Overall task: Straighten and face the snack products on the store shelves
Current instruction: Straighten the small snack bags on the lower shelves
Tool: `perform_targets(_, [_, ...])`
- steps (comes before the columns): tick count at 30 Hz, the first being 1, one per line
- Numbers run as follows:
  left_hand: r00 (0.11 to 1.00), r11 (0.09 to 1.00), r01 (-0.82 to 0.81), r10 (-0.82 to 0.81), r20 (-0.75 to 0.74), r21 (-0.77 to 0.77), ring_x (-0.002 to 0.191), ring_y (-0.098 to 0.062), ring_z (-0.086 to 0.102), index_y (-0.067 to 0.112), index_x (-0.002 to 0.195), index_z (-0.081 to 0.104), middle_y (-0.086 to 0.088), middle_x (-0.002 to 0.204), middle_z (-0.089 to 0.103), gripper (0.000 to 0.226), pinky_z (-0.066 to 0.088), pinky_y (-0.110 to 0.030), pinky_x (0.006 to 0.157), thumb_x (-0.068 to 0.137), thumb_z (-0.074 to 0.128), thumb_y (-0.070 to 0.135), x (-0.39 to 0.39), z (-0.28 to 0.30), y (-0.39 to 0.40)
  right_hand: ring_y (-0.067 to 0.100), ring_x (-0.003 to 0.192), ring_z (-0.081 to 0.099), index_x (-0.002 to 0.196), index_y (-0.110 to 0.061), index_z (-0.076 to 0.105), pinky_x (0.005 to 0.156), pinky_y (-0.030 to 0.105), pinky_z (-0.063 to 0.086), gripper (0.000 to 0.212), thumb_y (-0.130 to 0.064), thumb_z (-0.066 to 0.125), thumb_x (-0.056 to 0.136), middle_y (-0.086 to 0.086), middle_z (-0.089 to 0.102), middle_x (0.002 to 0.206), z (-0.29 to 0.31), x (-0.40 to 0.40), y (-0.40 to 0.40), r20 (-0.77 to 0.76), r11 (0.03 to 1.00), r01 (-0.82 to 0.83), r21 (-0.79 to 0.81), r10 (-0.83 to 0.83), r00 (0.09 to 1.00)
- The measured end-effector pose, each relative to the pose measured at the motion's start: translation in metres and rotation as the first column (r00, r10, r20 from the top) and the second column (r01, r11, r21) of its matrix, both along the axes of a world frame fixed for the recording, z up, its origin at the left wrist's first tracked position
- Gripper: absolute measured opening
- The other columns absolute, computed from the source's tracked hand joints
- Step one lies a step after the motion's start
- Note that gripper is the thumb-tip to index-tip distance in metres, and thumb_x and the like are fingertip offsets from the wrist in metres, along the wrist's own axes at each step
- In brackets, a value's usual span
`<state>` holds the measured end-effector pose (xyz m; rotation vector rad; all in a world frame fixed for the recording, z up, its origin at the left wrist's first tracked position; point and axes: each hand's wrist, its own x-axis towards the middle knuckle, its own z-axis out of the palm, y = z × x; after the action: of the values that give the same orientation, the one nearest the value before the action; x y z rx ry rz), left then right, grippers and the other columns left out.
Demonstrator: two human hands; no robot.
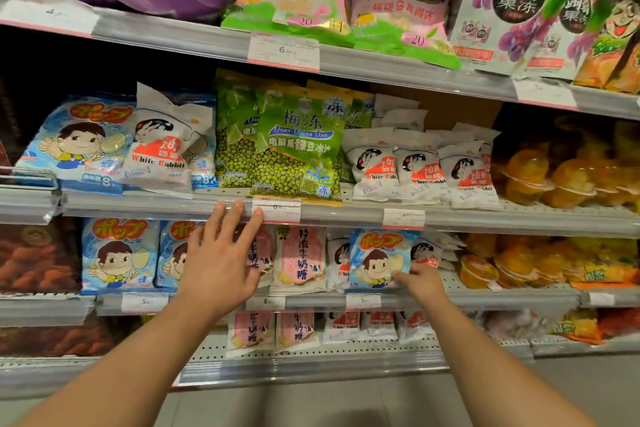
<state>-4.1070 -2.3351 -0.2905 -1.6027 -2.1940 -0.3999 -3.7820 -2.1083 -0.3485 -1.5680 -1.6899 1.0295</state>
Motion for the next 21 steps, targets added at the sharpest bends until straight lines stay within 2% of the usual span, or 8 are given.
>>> perform_targets(3, [1.0, 1.0, -0.004, 0.004, -0.007, 0.02, 0.153, -0.04, 0.02, 0.027, 0.16, 0.025, -0.013, 0.165, 0.025, 0.098, 0.039, -0.063, 0.108, 0.075, 0.069, 0.05, 0.001, 0.0, 0.0, 0.006, 0.085, 0.069, 0.105, -0.019, 0.077, 0.084, 0.034, 0.058, 0.017, -0.019, 0.078, 0.088, -0.012, 0.074, 0.092, 0.01, 0.001, -0.013, 0.145, 0.974, -0.166, 0.152, 0.144, 0.979])
perform_targets(6, [1.0, 1.0, 0.003, -0.002, -0.014, 0.021, 0.153, -0.04, 0.019, 0.028, 0.16, 0.023, -0.013, 0.165, 0.025, 0.099, 0.038, -0.064, 0.109, 0.076, 0.069, 0.051, -0.001, -0.001, 0.0, 0.001, 0.083, 0.065, 0.104, -0.026, 0.076, 0.075, 0.022, 0.05, 0.013, -0.028, 0.075, 0.091, -0.015, 0.074, 0.093, 0.026, -0.005, -0.035, 0.299, 0.879, -0.361, 0.311, 0.27, 0.915])
perform_targets(8, [1.0, 1.0, -0.005, 0.005, -0.01, 0.016, 0.153, -0.039, 0.019, 0.028, 0.16, 0.023, -0.013, 0.165, 0.025, 0.097, 0.038, -0.063, 0.109, 0.076, 0.066, 0.052, 0.0, -0.001, 0.0, 0.008, 0.088, 0.063, 0.107, -0.022, 0.076, 0.073, 0.024, 0.044, 0.014, -0.022, 0.072, 0.093, -0.008, 0.075, 0.1, 0.034, -0.012, -0.044, 0.421, 0.772, -0.485, 0.411, 0.311, 0.852])
perform_targets(11, [1.0, 1.0, -0.01, 0.01, 0.001, -0.012, 0.153, -0.039, 0.018, 0.028, 0.16, 0.024, -0.012, 0.165, 0.025, 0.093, 0.037, -0.063, 0.109, 0.076, 0.052, 0.056, 0.011, 0.01, -0.001, 0.013, 0.093, 0.065, 0.11, -0.019, 0.076, 0.079, 0.028, 0.047, 0.02, -0.012, 0.072, 0.091, -0.005, 0.075, 0.1, 0.052, -0.024, -0.055, 0.431, 0.641, -0.561, 0.524, 0.368, 0.824])
perform_targets(14, [1.0, 0.973, 0.006, -0.008, -0.007, -0.233, 0.155, -0.035, 0.004, 0.033, 0.161, 0.004, -0.005, 0.169, 0.005, 0.092, 0.026, -0.057, 0.118, 0.087, 0.051, 0.06, 0.009, 0.037, -0.008, -0.008, 0.079, 0.064, 0.097, -0.03, 0.076, 0.071, 0.006, 0.04, 0.024, -0.007, 0.075, 0.089, -0.023, 0.068, 0.075, 0.076, -0.043, -0.068, 0.304, 0.648, -0.489, 0.584, 0.383, 0.872])
perform_targets(16, [0.999, 0.938, 0.045, -0.051, -0.009, -0.344, 0.156, -0.032, 0.003, 0.034, 0.161, 0.002, -0.001, 0.17, -0.001, 0.09, 0.026, -0.055, 0.119, 0.09, 0.055, 0.053, 0.003, 0.056, -0.018, -0.014, 0.077, 0.064, 0.092, -0.042, 0.071, 0.067, 0.005, 0.044, 0.033, -0.009, 0.074, 0.09, -0.033, 0.068, 0.074, 0.093, -0.063, -0.076, 0.107, 0.724, -0.434, 0.536, 0.451, 0.886])
perform_targets(18, [0.991, 0.924, 0.116, -0.084, 0.101, -0.366, 0.153, -0.029, 0.019, 0.031, 0.162, 0.002, -0.002, 0.169, 0.011, 0.091, 0.037, -0.051, 0.115, 0.091, 0.059, 0.043, -0.005, 0.075, -0.026, -0.009, 0.082, 0.068, 0.1, -0.031, 0.075, 0.07, 0.009, 0.049, 0.022, -0.012, 0.073, 0.092, -0.028, 0.074, 0.084, 0.106, -0.092, -0.083, -0.109, 0.773, -0.419, 0.476, 0.524, 0.845])
perform_targets(21, [0.963, 0.971, 0.137, -0.085, 0.256, -0.195, 0.125, -0.03, 0.056, 0.031, 0.159, 0.017, -0.003, 0.149, 0.052, 0.077, 0.055, -0.045, 0.091, 0.092, 0.056, 0.029, -0.017, 0.098, -0.034, 0.009, 0.096, 0.073, 0.109, -0.017, 0.077, 0.079, 0.02, 0.055, 0.016, -0.017, 0.071, 0.094, -0.012, 0.079, 0.098, 0.116, -0.134, -0.088, -0.311, 0.828, -0.446, 0.34, 0.547, 0.777])
